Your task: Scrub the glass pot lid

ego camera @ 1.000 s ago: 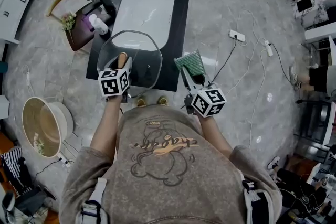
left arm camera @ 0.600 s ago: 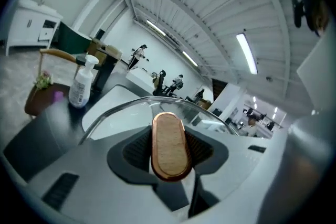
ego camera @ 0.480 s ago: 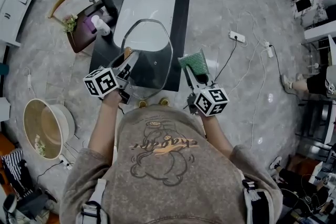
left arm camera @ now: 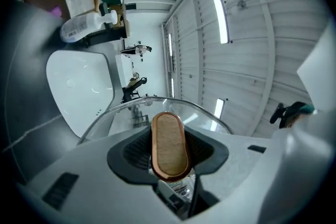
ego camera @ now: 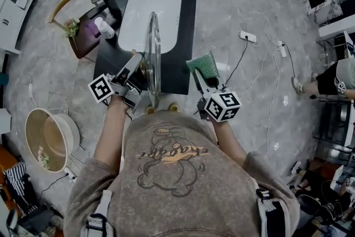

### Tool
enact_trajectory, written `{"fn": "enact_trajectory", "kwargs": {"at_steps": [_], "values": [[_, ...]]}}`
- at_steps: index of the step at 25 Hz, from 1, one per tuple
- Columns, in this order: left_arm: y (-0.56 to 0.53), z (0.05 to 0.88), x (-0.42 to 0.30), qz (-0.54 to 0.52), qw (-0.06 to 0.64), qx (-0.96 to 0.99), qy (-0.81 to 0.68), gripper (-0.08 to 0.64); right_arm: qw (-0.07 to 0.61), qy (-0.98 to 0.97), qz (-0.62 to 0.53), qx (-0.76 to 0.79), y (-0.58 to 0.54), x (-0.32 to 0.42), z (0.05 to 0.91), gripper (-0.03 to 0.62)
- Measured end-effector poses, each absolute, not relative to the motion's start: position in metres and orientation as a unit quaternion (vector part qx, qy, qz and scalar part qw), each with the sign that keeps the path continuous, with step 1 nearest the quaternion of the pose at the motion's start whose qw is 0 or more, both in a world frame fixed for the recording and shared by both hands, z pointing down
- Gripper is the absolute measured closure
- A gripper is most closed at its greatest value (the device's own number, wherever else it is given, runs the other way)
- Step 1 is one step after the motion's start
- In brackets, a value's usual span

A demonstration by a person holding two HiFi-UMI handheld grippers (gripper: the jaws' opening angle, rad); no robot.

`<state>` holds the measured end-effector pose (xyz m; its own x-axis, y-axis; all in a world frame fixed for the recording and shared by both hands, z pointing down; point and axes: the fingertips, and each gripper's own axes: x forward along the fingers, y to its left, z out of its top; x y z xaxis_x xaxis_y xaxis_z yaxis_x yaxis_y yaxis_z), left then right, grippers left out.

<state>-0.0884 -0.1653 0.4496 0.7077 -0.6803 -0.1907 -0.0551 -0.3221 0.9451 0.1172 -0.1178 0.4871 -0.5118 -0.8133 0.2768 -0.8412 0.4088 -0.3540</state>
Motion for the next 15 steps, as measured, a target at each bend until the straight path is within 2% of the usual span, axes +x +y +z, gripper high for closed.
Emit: {"fn": "enact_trajectory", "kwargs": {"at_steps": [15], "values": [[-0.148, 0.449, -0.07, -0.283, 0.538, 0.761, -0.227, 0.388, 0.074, -0.915, 0.155, 0.364, -0.108, 0.061, 0.424, 0.499]]}}
